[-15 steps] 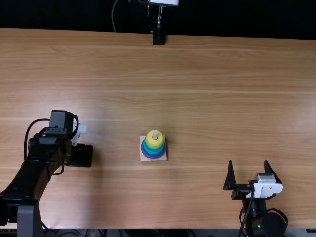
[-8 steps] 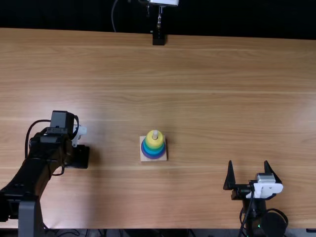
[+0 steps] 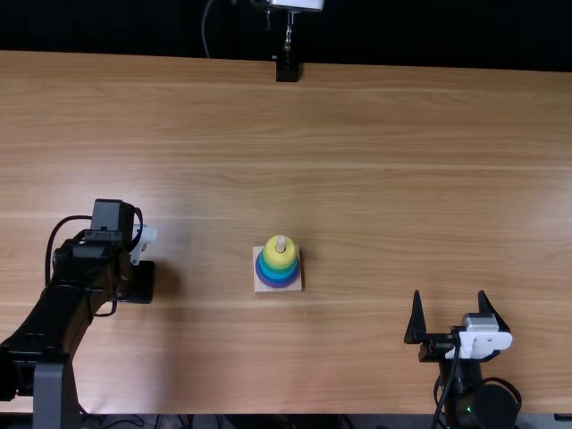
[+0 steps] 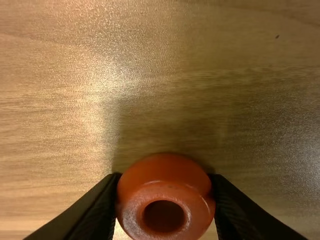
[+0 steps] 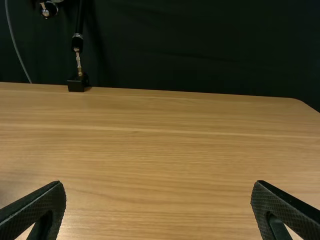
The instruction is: Build the Hanoi tower: stack the rings onto the peg from bottom to top in this color order: purple, dark blue, light blue, dark green, light green, yellow, orange.
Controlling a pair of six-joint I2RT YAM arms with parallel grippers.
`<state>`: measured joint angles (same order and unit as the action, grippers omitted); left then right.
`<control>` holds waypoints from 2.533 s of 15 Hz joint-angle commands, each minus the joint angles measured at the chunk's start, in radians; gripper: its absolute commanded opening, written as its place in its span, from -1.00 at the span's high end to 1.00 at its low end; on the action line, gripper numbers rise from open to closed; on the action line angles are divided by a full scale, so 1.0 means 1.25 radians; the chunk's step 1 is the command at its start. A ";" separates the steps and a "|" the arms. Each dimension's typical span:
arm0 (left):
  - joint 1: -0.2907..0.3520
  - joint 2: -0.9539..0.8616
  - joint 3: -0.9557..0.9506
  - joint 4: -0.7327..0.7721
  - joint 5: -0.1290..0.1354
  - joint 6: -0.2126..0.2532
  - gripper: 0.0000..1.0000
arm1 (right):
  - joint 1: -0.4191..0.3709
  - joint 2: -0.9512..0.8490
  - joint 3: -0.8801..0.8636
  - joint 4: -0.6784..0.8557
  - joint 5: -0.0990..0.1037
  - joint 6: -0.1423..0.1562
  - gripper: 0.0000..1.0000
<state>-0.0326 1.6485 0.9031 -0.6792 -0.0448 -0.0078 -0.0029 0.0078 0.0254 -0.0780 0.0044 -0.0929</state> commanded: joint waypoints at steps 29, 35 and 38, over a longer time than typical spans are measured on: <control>-0.507 0.203 0.878 -0.536 0.002 -0.355 1.00 | -0.010 -0.006 -0.006 -0.006 0.010 -0.001 -1.00; -0.531 0.221 0.899 -0.536 0.003 -0.371 1.00 | -0.010 -0.006 -0.006 -0.008 0.010 -0.001 -1.00; -0.530 0.223 0.894 -0.536 0.003 -0.368 1.00 | -0.010 -0.006 -0.006 -0.006 0.010 -0.001 -1.00</control>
<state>-0.6880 1.9064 1.9896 -1.3483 -0.0441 -0.4534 -0.0029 0.0078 0.0254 -0.0780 0.0044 -0.0952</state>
